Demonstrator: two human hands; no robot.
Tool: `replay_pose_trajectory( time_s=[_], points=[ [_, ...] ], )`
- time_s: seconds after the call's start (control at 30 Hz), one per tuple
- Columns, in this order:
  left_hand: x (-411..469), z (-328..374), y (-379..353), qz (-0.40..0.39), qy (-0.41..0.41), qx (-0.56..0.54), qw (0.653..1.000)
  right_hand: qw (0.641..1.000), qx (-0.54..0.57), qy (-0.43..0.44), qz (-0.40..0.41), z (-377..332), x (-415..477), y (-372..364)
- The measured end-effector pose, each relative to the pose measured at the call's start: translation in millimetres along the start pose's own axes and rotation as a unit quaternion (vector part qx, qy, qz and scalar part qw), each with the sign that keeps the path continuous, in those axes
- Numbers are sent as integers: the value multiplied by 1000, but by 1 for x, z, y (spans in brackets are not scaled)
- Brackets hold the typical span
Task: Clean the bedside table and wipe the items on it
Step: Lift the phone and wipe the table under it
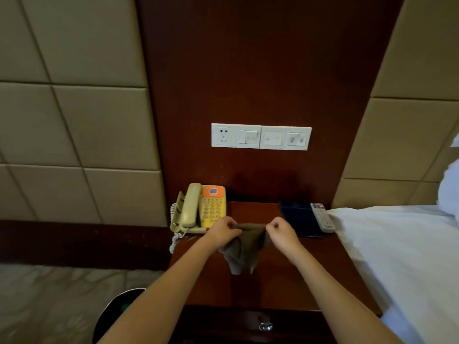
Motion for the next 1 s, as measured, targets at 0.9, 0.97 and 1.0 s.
replay_pose_trajectory(
  time_s=[0.9, 0.97, 1.0],
  points=[
    [44, -171, 136, 107, 117, -265, 951, 926, -342, 160, -6, -51, 106, -197],
    [48, -175, 135, 104, 125, -293, 942, 922, -339, 186, 5, -55, 106, -202],
    [49, -176, 132, 101, 129, -302, 939, 927, -327, 185, 15, -54, 105, -200]
  ],
)
Point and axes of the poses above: each hand's wrist, its own x-axis towards the middle knuckle, its own y-axis out of the back of the hand, z = x × y, the point moved 9 cm from there along x, towards the middle knuckle, and after that the axes turned 11 degrees about y, right-handed, at the moved point
